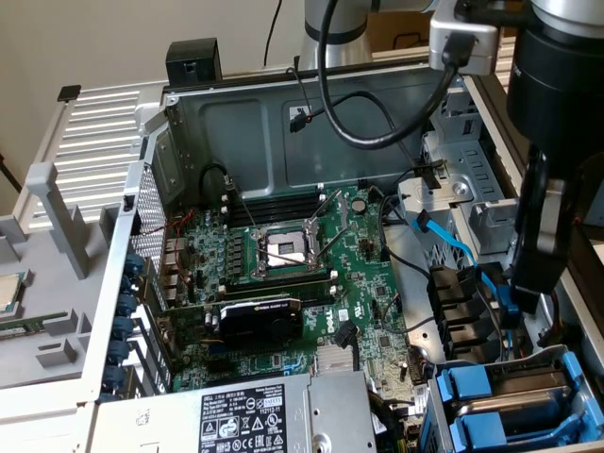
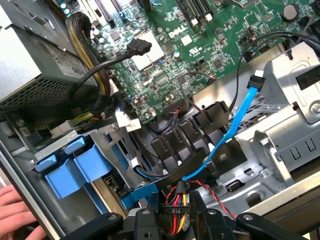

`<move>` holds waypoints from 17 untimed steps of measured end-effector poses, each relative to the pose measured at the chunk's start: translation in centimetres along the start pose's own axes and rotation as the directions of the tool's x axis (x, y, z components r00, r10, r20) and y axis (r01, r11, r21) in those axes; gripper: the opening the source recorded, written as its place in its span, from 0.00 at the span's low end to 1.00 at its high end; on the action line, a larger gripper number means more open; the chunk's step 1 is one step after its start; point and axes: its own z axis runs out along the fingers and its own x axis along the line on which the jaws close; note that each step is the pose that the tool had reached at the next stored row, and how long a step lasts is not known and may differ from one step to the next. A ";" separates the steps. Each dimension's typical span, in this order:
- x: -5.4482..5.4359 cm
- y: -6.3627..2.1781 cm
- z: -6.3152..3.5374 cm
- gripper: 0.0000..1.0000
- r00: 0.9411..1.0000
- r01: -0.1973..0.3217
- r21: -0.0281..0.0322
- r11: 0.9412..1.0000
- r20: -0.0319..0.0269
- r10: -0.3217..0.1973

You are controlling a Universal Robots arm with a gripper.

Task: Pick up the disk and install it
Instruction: 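Insert the first disk wire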

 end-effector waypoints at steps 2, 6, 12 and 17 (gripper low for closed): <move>0.0 0.05 0.00 0.35 1.000 0.000 0.001 1.000 -0.001 0.000; -0.1 0.24 -0.03 0.35 1.000 0.000 0.004 1.000 -0.006 0.000; -0.2 0.53 -0.06 0.35 1.000 0.001 0.009 1.000 -0.015 -0.001; -0.5 0.79 -0.09 0.35 1.000 0.002 0.017 1.000 -0.027 -0.002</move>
